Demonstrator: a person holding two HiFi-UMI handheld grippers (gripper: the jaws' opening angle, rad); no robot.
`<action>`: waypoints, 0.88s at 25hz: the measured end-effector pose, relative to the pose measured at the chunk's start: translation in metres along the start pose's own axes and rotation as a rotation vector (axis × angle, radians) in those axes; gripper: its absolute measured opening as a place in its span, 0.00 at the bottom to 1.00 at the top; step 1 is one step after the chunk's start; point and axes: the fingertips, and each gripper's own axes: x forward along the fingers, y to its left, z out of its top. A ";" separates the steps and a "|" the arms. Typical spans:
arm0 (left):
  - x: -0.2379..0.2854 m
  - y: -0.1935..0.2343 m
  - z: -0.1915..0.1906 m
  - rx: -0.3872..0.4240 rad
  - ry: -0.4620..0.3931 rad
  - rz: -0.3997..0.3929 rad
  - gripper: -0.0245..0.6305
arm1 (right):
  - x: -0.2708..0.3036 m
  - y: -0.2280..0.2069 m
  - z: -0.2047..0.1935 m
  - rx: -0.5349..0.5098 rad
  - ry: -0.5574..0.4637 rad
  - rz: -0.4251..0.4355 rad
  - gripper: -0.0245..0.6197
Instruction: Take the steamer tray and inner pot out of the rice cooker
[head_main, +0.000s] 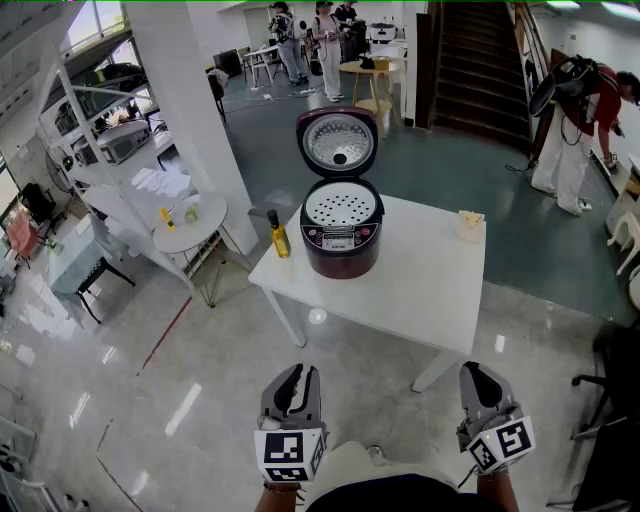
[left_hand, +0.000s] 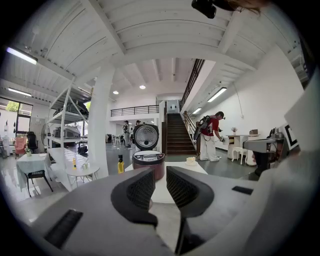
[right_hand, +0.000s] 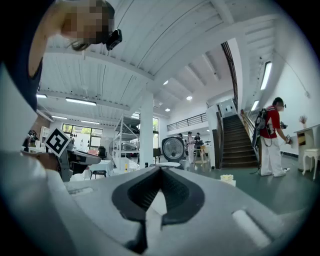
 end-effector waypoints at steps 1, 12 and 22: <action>-0.002 -0.001 0.000 -0.004 0.003 -0.003 0.14 | -0.002 0.002 0.000 0.001 0.000 0.001 0.04; -0.005 -0.012 -0.002 -0.009 0.000 -0.029 0.14 | -0.010 0.003 -0.002 -0.009 -0.006 -0.010 0.04; -0.004 -0.029 0.005 0.033 -0.060 -0.098 0.14 | -0.012 -0.001 -0.002 -0.020 -0.031 -0.019 0.04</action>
